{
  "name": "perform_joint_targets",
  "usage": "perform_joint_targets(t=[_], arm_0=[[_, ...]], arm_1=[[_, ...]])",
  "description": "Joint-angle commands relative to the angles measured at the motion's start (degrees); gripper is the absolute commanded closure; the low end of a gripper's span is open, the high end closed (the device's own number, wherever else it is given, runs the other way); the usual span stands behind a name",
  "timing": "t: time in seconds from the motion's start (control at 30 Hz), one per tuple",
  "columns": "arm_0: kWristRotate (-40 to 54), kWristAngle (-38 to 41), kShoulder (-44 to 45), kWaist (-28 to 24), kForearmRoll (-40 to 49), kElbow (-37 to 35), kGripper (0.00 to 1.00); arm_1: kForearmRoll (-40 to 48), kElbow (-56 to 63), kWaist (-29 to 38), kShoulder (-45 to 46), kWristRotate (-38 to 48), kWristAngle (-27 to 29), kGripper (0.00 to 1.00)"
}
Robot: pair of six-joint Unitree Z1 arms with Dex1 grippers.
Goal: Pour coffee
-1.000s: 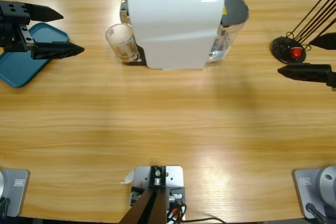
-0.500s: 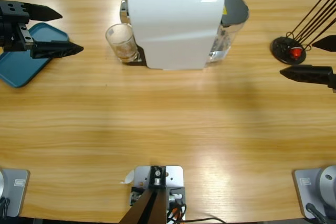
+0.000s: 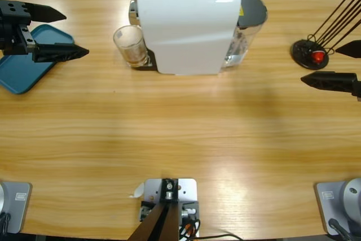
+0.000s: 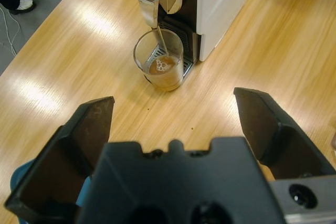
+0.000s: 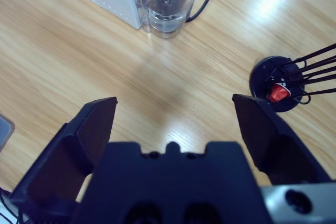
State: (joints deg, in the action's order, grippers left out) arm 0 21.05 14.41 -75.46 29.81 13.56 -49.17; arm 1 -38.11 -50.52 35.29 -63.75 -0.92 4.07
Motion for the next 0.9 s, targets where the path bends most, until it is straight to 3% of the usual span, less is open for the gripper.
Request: perform_joint_targets(t=[0.03, 0.9], arm_0=[[0.59, 1.23, 1.28, -0.45, 0.06, 2.22, 0.000], [1.80, 1.58, 2.17, -1.95, 0.06, 2.32, 0.000]], arm_1=[[-0.36, 1.62, 0.48, -0.90, 1.63, 7.39, 0.001], [-0.03, 1.95, 0.57, -0.32, 0.92, 7.53, 0.000]])
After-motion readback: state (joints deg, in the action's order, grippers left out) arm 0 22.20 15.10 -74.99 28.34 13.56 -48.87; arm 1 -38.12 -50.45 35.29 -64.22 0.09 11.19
